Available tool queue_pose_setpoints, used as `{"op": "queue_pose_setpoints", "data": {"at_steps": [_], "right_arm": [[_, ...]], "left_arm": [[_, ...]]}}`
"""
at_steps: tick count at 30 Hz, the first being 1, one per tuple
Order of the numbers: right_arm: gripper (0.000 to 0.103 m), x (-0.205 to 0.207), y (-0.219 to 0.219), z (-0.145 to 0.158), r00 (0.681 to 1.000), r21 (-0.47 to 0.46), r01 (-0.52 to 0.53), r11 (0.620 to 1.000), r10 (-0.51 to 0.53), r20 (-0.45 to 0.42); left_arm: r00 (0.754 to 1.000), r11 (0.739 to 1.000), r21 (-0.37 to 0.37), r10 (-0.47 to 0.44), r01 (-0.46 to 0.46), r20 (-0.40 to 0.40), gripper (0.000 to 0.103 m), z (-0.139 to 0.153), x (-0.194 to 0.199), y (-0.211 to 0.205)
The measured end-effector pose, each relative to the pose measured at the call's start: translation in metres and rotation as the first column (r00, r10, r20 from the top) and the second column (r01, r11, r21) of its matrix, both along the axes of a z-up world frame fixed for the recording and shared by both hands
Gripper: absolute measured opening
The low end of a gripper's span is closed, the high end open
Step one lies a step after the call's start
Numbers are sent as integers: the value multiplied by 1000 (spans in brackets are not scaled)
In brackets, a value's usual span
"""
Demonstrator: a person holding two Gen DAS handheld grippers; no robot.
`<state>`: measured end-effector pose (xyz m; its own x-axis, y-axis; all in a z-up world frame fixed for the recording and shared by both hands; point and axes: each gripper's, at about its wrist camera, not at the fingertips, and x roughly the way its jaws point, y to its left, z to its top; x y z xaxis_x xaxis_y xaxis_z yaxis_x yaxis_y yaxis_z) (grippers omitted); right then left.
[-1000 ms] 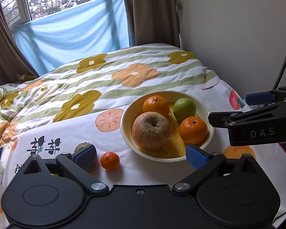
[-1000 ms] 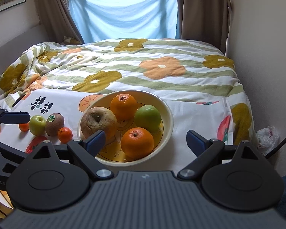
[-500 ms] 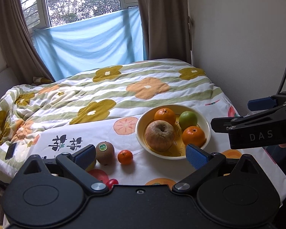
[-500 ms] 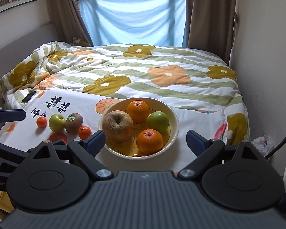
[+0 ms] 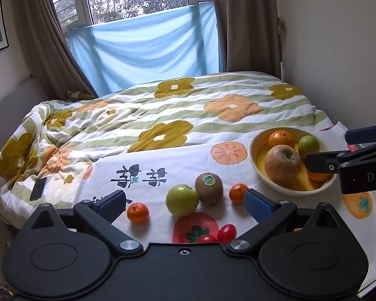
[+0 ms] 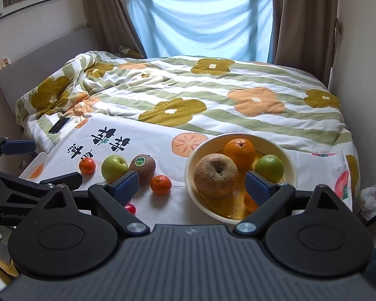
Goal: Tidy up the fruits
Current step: 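Withdraw both tools from the bowl toward the remaining fruits, then grasp the green apple with the left tool while the right tool grasps the kiwi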
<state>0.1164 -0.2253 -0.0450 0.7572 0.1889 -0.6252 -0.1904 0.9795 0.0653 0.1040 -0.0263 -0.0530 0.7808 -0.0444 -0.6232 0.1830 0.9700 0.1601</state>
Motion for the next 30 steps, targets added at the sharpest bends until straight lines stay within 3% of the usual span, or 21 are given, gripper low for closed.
{"op": "queue_pose_setpoints", "data": {"at_steps": [8,12,19,24,30], "right_arm": [[103,33,53,-20,999,-41,-21,999,19,-30],[103,48,73,-31,999,-69,-19,997,15,-50],[103,70,91,-52,995,-62,31,998,-37,-94],[103,81,94,-63,989,-63,69,996,-77,-123],[103,88,98,-74,986,-72,77,994,-86,-144]], "left_arm": [[989,990,24,-141,143,-51,101,-23,38,39],[965,966,60,-245,251,-91,98,-42,58,44],[913,921,55,-372,385,-169,92,-74,87,43],[883,899,49,-417,436,-215,83,-89,104,36],[859,882,41,-446,470,-252,79,-101,118,33]]}}
